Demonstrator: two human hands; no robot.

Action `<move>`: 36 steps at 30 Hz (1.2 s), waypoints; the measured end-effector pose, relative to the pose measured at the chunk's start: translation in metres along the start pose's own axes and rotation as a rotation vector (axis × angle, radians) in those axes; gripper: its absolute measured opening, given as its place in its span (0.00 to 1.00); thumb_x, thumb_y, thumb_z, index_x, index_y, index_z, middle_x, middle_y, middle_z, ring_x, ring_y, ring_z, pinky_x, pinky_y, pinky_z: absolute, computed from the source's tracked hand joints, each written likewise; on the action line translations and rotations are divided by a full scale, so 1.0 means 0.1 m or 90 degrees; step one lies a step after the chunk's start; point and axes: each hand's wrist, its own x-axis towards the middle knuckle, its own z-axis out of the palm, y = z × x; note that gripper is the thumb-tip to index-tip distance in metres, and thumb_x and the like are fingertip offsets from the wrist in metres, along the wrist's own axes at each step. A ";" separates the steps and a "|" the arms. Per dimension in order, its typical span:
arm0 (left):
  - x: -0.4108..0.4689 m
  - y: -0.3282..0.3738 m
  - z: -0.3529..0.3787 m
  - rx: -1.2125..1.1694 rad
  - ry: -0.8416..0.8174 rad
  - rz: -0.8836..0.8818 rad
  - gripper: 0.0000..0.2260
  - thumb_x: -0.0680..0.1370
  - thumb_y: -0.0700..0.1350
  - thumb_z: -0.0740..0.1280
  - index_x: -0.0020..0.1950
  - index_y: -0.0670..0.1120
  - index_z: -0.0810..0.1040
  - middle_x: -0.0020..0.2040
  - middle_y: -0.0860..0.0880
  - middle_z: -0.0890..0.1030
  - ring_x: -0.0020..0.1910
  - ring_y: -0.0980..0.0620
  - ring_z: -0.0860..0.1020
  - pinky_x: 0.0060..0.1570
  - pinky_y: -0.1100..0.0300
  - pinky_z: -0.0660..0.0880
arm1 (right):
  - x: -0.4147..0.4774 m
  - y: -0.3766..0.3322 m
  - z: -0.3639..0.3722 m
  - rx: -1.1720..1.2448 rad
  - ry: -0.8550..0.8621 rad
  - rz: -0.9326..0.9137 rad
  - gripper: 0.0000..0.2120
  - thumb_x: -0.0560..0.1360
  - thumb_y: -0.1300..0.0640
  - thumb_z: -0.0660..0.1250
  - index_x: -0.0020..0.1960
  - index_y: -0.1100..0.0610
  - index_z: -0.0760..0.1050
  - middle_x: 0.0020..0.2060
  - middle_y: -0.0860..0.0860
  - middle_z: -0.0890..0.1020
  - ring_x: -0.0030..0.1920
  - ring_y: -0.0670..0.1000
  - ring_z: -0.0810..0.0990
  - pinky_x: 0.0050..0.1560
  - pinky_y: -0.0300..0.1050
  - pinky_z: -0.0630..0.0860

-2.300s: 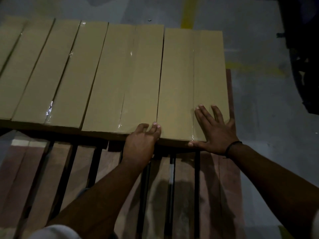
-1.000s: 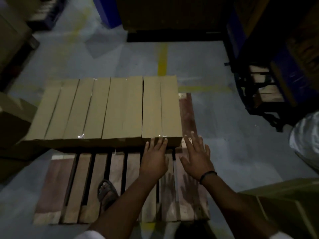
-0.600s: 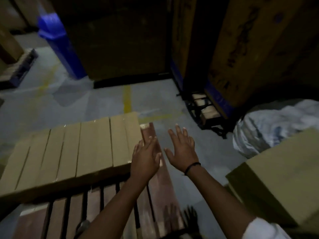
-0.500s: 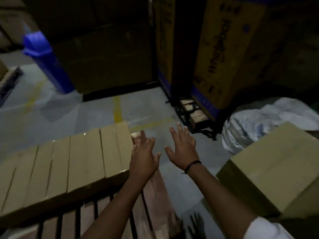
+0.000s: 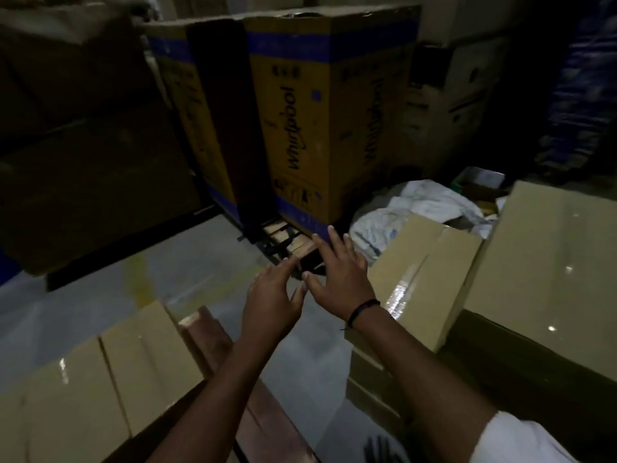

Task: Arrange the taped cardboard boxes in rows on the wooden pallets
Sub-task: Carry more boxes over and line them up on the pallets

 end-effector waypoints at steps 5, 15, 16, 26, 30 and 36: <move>0.12 0.56 0.27 -0.027 -0.013 0.090 0.26 0.81 0.54 0.70 0.78 0.50 0.70 0.71 0.50 0.78 0.68 0.46 0.76 0.66 0.47 0.75 | -0.23 0.45 -0.54 -0.026 0.048 0.075 0.35 0.80 0.40 0.63 0.82 0.46 0.54 0.83 0.51 0.48 0.82 0.58 0.45 0.77 0.63 0.50; -0.30 1.67 0.77 -0.089 -0.113 0.294 0.26 0.80 0.54 0.70 0.77 0.48 0.72 0.70 0.48 0.79 0.68 0.48 0.76 0.65 0.52 0.75 | -1.29 1.09 -1.43 -0.085 0.201 0.279 0.31 0.80 0.43 0.64 0.80 0.48 0.61 0.82 0.52 0.57 0.81 0.57 0.53 0.79 0.59 0.49; -0.33 1.72 0.79 -0.091 -0.112 0.304 0.26 0.80 0.54 0.70 0.77 0.49 0.72 0.69 0.48 0.79 0.67 0.48 0.77 0.64 0.53 0.75 | -1.37 1.10 -1.46 -0.080 0.203 0.288 0.31 0.80 0.43 0.64 0.80 0.47 0.61 0.82 0.52 0.57 0.81 0.57 0.53 0.80 0.59 0.49; -1.08 1.96 0.57 -0.176 -0.057 0.351 0.26 0.78 0.51 0.73 0.75 0.49 0.74 0.64 0.48 0.82 0.62 0.48 0.79 0.60 0.49 0.78 | -2.35 1.03 -1.60 -0.153 0.165 0.324 0.28 0.80 0.42 0.65 0.78 0.46 0.63 0.80 0.49 0.61 0.80 0.52 0.57 0.80 0.58 0.52; -1.21 1.88 0.51 -0.171 -0.046 0.308 0.26 0.79 0.51 0.73 0.75 0.48 0.74 0.65 0.46 0.82 0.63 0.47 0.80 0.60 0.51 0.78 | -2.41 1.01 -1.56 -0.159 0.141 0.307 0.29 0.80 0.43 0.64 0.78 0.47 0.63 0.80 0.51 0.61 0.80 0.53 0.57 0.80 0.56 0.52; -1.08 2.04 0.65 -0.157 -0.074 0.298 0.27 0.79 0.52 0.72 0.76 0.49 0.72 0.65 0.46 0.82 0.57 0.45 0.82 0.56 0.51 0.79 | -2.38 1.37 -1.74 -0.149 0.159 0.373 0.31 0.80 0.37 0.62 0.78 0.49 0.64 0.80 0.53 0.60 0.80 0.56 0.57 0.79 0.55 0.54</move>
